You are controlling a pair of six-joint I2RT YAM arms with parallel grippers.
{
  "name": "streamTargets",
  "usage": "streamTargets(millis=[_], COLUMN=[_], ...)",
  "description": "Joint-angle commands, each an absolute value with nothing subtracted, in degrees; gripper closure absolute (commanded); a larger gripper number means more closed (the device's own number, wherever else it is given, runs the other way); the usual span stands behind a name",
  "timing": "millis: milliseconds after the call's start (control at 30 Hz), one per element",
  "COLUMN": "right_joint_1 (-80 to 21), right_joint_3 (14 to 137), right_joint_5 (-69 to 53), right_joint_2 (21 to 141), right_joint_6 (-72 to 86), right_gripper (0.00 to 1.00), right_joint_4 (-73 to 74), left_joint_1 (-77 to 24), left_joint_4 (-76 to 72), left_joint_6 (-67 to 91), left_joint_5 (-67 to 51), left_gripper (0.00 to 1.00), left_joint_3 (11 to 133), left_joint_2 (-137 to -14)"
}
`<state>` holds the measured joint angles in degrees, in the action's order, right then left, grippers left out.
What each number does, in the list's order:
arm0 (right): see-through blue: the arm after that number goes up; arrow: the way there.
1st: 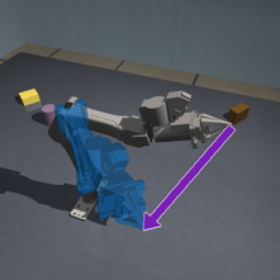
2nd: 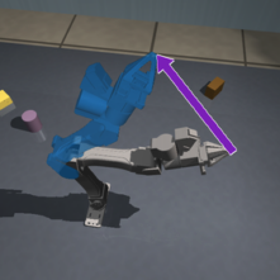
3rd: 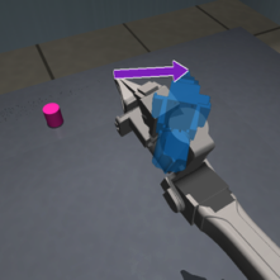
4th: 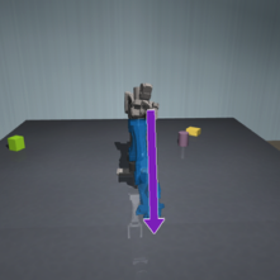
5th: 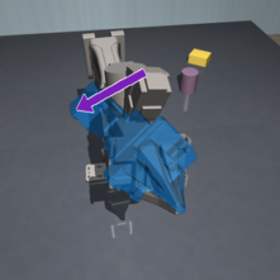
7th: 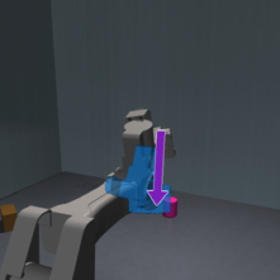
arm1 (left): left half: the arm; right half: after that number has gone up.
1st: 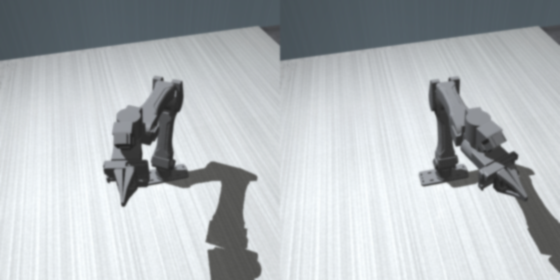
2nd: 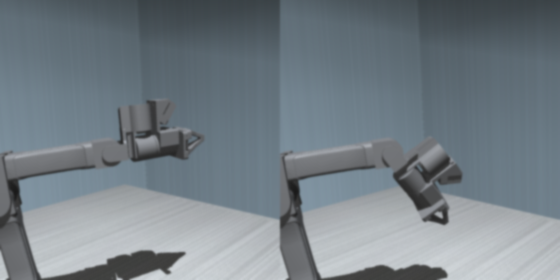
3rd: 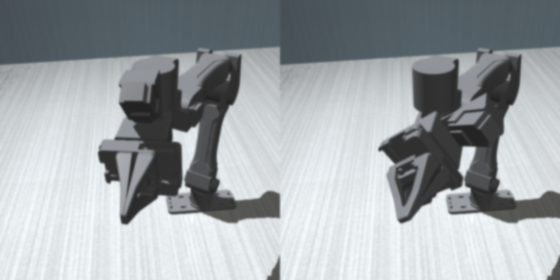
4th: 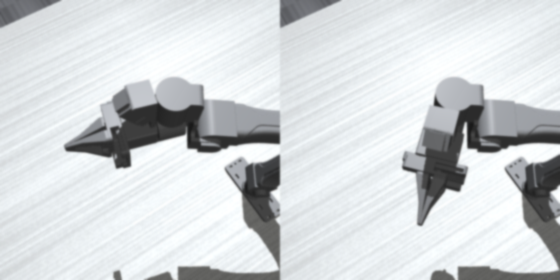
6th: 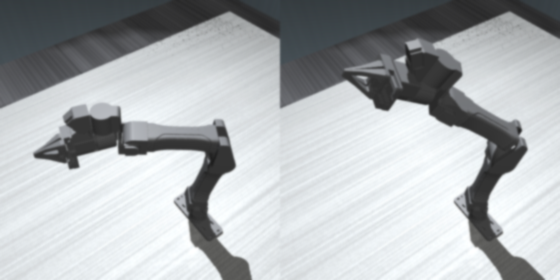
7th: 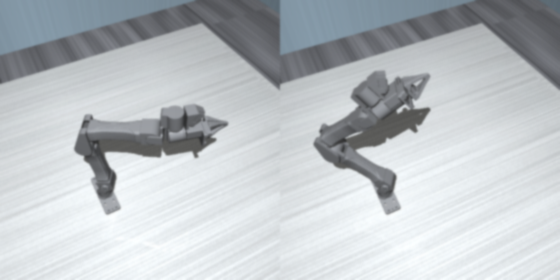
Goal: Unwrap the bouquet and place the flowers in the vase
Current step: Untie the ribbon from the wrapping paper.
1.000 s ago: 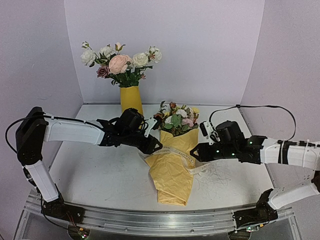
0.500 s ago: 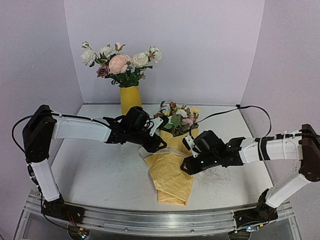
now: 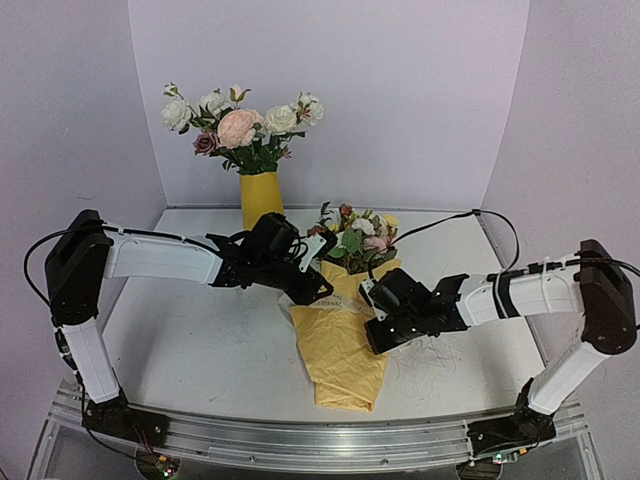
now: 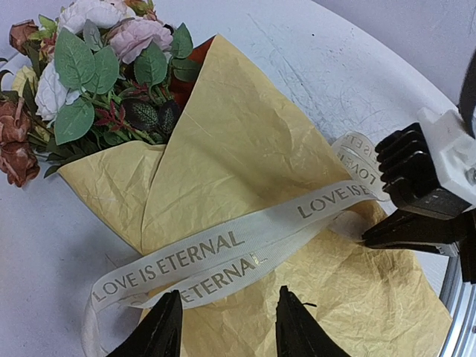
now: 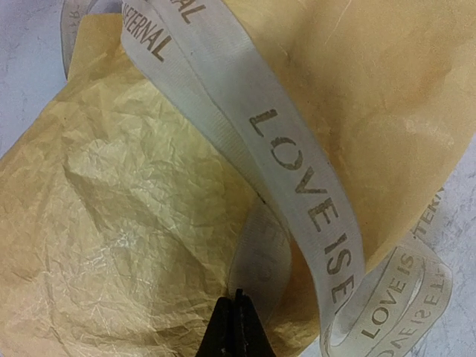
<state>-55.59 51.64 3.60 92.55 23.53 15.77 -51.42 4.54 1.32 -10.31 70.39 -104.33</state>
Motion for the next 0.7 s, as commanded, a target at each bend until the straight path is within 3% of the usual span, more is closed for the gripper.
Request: streamTargets(millis=[0, 367, 667], right_joint_1=[-56.17, -54.69, -38.51], right_joint_3=[52.50, 45.24, 41.28], right_joint_5=[7.98, 29.53, 36.37], right_joint_2=[86.90, 63.61, 53.35], right_joint_6=[24.66, 40.03, 60.23], right_gripper=[1.00, 1.00, 1.00], right_joint_4=[16.44, 19.43, 32.35], left_joint_1=[-51.34, -51.34, -52.58], left_joint_4=[5.01, 5.26, 7.41], left_joint_6=[0.10, -1.58, -4.46], left_joint_5=[-10.05, -9.73, -11.82], left_gripper=[0.56, 0.53, 0.50], left_joint_3=[71.46, 72.61, 76.59], left_joint_2=[-103.36, -105.50, -107.98])
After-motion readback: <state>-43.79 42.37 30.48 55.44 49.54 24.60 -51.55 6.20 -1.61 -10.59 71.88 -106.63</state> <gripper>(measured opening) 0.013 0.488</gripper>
